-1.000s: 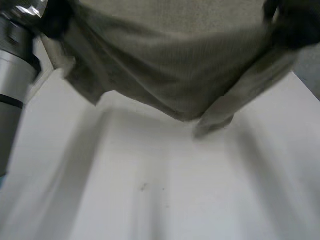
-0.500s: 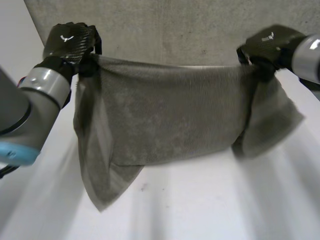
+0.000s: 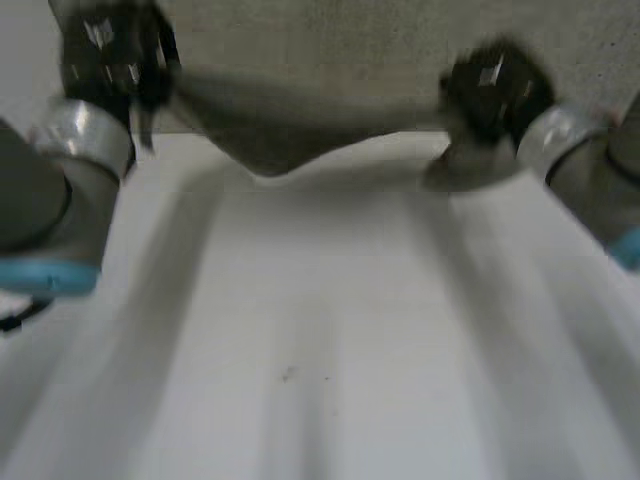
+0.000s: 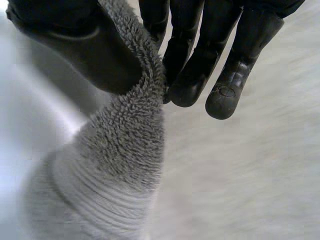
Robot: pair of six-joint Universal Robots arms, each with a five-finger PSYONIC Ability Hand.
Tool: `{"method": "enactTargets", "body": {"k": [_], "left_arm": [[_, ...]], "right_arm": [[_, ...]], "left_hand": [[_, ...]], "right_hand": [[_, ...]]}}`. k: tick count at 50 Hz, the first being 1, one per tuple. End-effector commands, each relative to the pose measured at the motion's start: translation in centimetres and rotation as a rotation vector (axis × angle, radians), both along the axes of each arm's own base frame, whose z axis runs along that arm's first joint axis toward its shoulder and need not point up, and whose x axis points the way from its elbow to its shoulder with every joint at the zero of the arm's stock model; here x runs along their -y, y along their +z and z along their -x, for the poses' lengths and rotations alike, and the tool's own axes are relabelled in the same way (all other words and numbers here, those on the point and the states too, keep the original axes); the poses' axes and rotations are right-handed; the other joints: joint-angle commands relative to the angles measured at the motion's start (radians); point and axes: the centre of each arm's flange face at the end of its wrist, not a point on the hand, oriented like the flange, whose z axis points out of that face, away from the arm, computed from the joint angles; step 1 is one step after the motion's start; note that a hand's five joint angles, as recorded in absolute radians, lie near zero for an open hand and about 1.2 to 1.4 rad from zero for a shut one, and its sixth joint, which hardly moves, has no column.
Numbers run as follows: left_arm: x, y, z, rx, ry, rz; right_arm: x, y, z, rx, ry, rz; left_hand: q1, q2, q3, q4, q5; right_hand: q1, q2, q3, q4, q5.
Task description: Fold the towel.
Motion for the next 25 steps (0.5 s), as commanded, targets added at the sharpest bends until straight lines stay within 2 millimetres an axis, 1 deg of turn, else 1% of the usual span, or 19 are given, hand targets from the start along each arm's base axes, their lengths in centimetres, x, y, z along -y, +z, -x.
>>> {"method": "enactTargets", "body": {"k": [1,2,3,4,5,7,9,11,12,14,15,16,17,18,19,20,22,23,25], "left_arm": [[-3.7,-10.9,-1.4,0.124,-0.015,-0.299],[-3.7,-10.9,-1.4,0.124,-0.015,-0.300],[-4.2,-12.1,-1.6,0.135,-0.017,-0.323],[-4.2,-12.1,-1.6,0.135,-0.017,-0.324],[-4.5,-13.1,-1.8,0.144,-0.020,-0.341],[-5.0,-13.9,-1.9,0.149,-0.027,-0.348],[-5.1,-13.9,-1.9,0.150,-0.032,-0.348],[-5.1,-13.6,-2.0,0.147,-0.029,-0.342],[-5.0,-13.4,-2.0,0.145,-0.029,-0.336],[-4.9,-13.1,-2.2,0.141,-0.024,-0.326],[-4.9,-12.5,-2.4,0.134,-0.016,-0.311],[-4.9,-12.0,-2.6,0.128,-0.013,-0.297],[-4.9,-12.0,-2.6,0.128,-0.013,-0.297],[-5.0,-11.4,-2.6,0.122,-0.013,-0.283],[-5.0,-11.4,-2.6,0.122,-0.013,-0.283],[-5.1,-11.0,-2.7,0.118,-0.013,-0.271],[-5.2,-10.8,-2.7,0.115,-0.013,-0.264],[-5.3,-10.5,-2.8,0.111,-0.013,-0.257],[-5.4,-10.2,-2.8,0.108,-0.013,-0.249]], "right_arm": [[-5.1,-9.7,0.7,-0.265,0.114,-0.306],[-6.1,-11.7,1.0,-0.335,0.137,-0.338],[-7.0,-13.1,1.4,-0.395,0.147,-0.359],[-7.0,-13.1,1.4,-0.395,0.148,-0.359],[-7.6,-13.9,1.6,-0.424,0.157,-0.368],[-7.7,-14.1,1.7,-0.427,0.155,-0.372],[-7.6,-13.8,2.0,-0.401,0.139,-0.373],[-7.5,-12.5,1.9,-0.303,0.106,-0.392],[-7.5,-12.5,1.9,-0.302,0.105,-0.393],[-7.3,-10.9,2.2,-0.143,0.057,-0.453],[-7.3,-10.9,2.2,-0.142,0.057,-0.453],[-6.9,-10.1,2.8,-0.047,0.023,-0.493],[-6.4,-9.3,3.6,0.053,-0.017,-0.539],[-6.4,-9.3,3.6,0.054,-0.017,-0.539],[-5.9,-8.7,4.5,0.152,-0.063,-0.581],[-5.9,-8.7,4.5,0.153,-0.063,-0.581],[-5.5,-8.3,5.9,0.312,-0.132,-0.666],[-5.5,-8.3,5.9,0.313,-0.132,-0.667],[-5.4,-8.9,6.9,0.396,-0.184,-0.733]], "left_hand": [[0.193,0.178,0.179,0.177,0.188],[0.193,0.178,0.179,0.177,0.188],[0.193,0.178,0.179,0.177,0.188],[0.193,0.178,0.179,0.177,0.188],[0.193,0.178,0.179,0.177,0.188],[0.193,0.178,0.179,0.177,0.188],[0.193,0.178,0.179,0.177,0.188],[0.193,0.178,0.179,0.177,0.188],[0.193,0.178,0.179,0.177,0.188],[0.193,0.178,0.179,0.177,0.188],[0.193,0.178,0.179,0.177,0.188],[0.193,0.178,0.179,0.177,0.188],[0.193,0.178,0.179,0.177,0.188],[0.193,0.178,0.179,0.177,0.188],[0.193,0.178,0.179,0.177,0.188],[0.193,0.178,0.179,0.177,0.188],[0.193,0.178,0.179,0.177,0.188],[0.193,0.178,0.179,0.177,0.188],[0.193,0.178,0.179,0.177,0.188]], "right_hand": [[0.033,0.027,0.019,0.017,0.003],[-0.312,-0.319,-0.327,-0.328,-0.342],[-0.726,-0.733,-0.740,-0.742,-0.756],[-0.730,-0.737,-0.745,-0.746,-0.760],[-1.093,-1.100,-1.108,-1.109,-1.123],[-1.151,-1.158,-1.166,-1.167,-1.181],[-1.151,-1.158,-1.166,-1.167,-1.181],[-1.151,-1.158,-1.166,-1.167,-1.181],[-1.151,-1.158,-1.166,-1.167,-1.181],[-1.151,-1.158,-1.166,-1.167,-1.181],[-1.151,-1.158,-1.166,-1.167,-1.181],[-1.151,-1.158,-1.166,-1.167,-1.181],[-1.151,-1.158,-1.166,-1.167,-1.181],[-1.151,-1.158,-1.166,-1.167,-1.181],[-1.151,-1.158,-1.166,-1.167,-1.181],[-1.151,-1.158,-1.166,-1.167,-1.181],[-1.151,-1.158,-1.166,-1.167,-1.181],[-1.151,-1.158,-1.166,-1.167,-1.181],[-1.151,-1.158,-1.166,-1.167,-1.181]]}}
